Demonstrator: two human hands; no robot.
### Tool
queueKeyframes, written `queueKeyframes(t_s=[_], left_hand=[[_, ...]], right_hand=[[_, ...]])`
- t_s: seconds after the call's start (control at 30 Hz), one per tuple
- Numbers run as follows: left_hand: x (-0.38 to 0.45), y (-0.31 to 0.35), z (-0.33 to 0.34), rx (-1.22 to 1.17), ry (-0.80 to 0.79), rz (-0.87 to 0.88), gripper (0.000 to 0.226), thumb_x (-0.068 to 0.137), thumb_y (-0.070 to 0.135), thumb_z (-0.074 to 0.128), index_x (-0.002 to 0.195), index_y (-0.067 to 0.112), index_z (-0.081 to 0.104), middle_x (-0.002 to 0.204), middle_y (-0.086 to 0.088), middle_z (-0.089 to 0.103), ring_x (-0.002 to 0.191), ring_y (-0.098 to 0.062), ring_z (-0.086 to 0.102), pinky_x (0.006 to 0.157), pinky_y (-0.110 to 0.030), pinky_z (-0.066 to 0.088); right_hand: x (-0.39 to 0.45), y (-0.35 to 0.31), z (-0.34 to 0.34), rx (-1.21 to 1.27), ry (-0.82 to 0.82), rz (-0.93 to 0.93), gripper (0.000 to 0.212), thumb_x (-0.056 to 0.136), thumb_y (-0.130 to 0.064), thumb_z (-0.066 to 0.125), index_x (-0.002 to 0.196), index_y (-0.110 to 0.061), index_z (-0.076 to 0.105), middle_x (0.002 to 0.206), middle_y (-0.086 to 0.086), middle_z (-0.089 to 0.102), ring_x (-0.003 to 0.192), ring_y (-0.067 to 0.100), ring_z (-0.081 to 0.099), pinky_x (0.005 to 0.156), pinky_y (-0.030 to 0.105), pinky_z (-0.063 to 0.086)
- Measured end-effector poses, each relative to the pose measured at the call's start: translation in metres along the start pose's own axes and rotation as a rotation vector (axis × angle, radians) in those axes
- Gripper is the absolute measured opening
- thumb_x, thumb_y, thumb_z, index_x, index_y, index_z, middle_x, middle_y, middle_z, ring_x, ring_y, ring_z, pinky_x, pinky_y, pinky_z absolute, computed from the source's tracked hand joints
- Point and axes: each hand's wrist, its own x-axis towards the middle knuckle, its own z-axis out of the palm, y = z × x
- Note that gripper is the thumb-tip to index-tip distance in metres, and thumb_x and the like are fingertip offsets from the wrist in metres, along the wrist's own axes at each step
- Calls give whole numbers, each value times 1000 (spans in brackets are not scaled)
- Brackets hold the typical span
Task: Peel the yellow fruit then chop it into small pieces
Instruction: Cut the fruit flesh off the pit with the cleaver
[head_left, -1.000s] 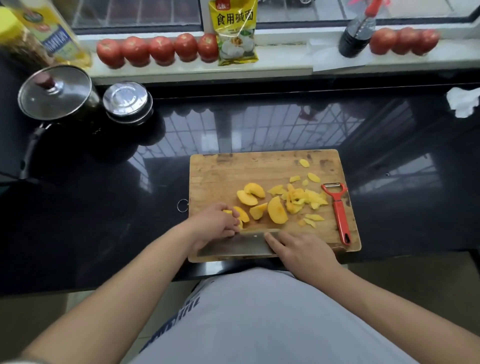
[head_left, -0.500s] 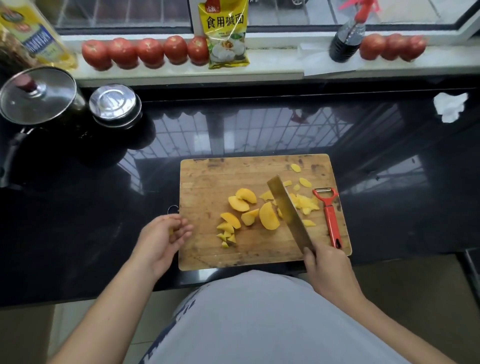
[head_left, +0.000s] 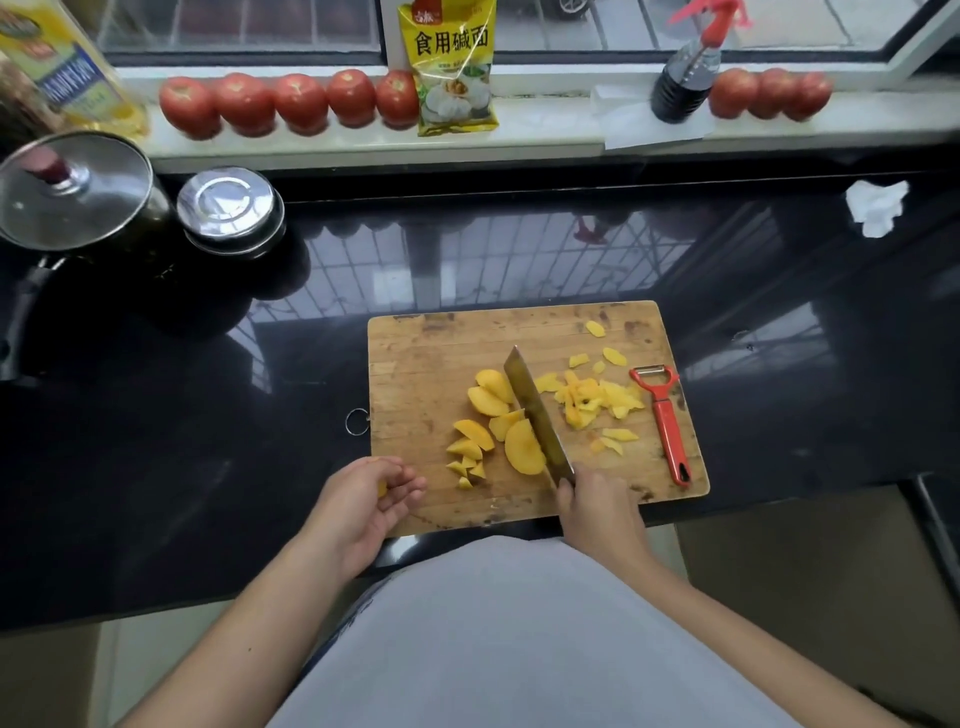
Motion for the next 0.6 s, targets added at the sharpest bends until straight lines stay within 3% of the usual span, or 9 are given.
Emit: queueKeyframes(t_s=[0.27, 0.37, 0.6], left_hand=[[-3, 6, -22, 8, 11, 22, 22, 100, -6, 53, 122, -6, 58, 92, -16, 63, 86, -28, 71, 76, -35, 60], [-2, 7, -24, -2, 27, 33, 23, 100, -6, 53, 123, -5, 57, 91, -16, 63, 83, -26, 70, 77, -35, 61], [-5, 0, -2, 53, -31, 47, 18, 101, -4, 53, 118, 0, 59, 96, -17, 63, 83, -24, 67, 80, -34, 61]], right_hand=[[-6, -40, 24, 93, -9, -14, 24, 103, -22, 46, 93, -14, 66, 79, 4, 62, 72, 24, 57, 63, 38, 49], [-8, -51, 30, 133, -6, -33, 23, 103, -23, 46, 92, -16, 65, 78, 3, 62, 70, 23, 58, 64, 41, 53], [-6, -33, 8, 126, -10, -27, 25, 104, -24, 46, 91, -12, 64, 77, 7, 63, 72, 29, 59, 65, 40, 51]])
